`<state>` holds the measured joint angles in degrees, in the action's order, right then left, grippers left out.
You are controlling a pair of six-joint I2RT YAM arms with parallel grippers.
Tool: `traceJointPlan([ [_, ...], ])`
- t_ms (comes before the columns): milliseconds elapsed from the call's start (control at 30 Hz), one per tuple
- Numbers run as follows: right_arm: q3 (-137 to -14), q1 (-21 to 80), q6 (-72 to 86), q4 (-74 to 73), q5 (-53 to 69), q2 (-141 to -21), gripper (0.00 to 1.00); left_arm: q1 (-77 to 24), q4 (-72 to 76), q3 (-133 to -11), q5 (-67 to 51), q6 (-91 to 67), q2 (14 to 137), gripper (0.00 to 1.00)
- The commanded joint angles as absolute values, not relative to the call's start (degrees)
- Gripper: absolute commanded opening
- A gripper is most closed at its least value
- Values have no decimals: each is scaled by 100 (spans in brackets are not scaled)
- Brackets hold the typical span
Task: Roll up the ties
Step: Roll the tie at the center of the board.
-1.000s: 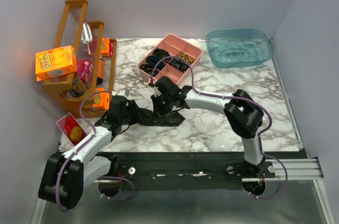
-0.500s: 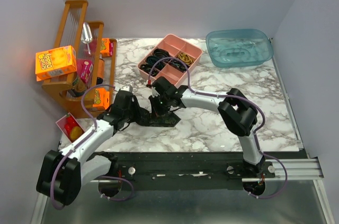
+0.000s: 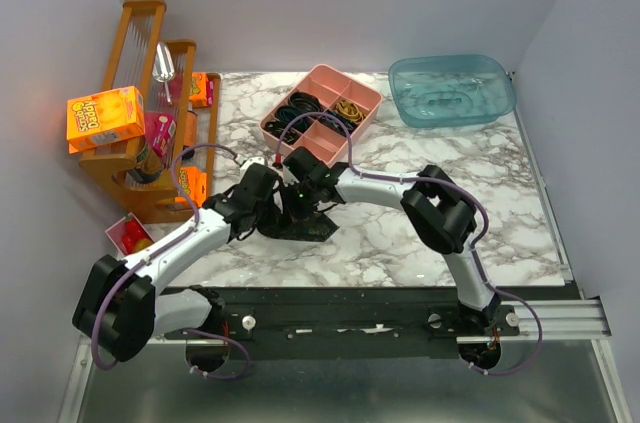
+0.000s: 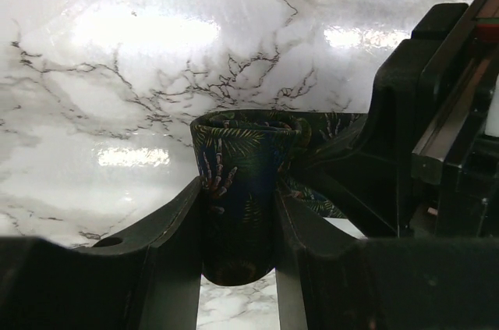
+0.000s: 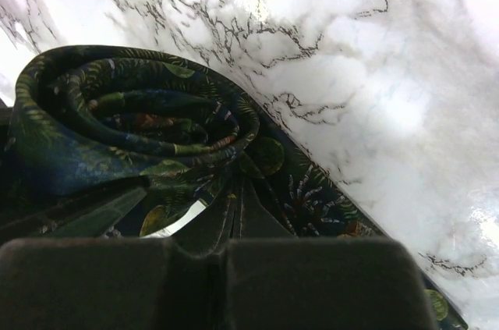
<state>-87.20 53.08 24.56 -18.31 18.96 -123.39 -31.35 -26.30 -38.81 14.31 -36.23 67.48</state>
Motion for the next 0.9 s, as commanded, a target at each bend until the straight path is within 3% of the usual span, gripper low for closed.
traceJointPlan([
  [0, -8859, 5291, 2470, -1890, 1978, -12516, 2, -3322, -2988, -4139, 2178, -3674, 6899, 38],
  [433, -8263, 5072, 2584, -1609, 1828, -11875, 2, -3849, -3585, -4526, 2917, -3823, 7391, 38],
  [867, -7067, 4123, 2487, -1398, 1582, -10513, 2, -4561, -4535, -5001, 3796, -4262, 8191, 38],
])
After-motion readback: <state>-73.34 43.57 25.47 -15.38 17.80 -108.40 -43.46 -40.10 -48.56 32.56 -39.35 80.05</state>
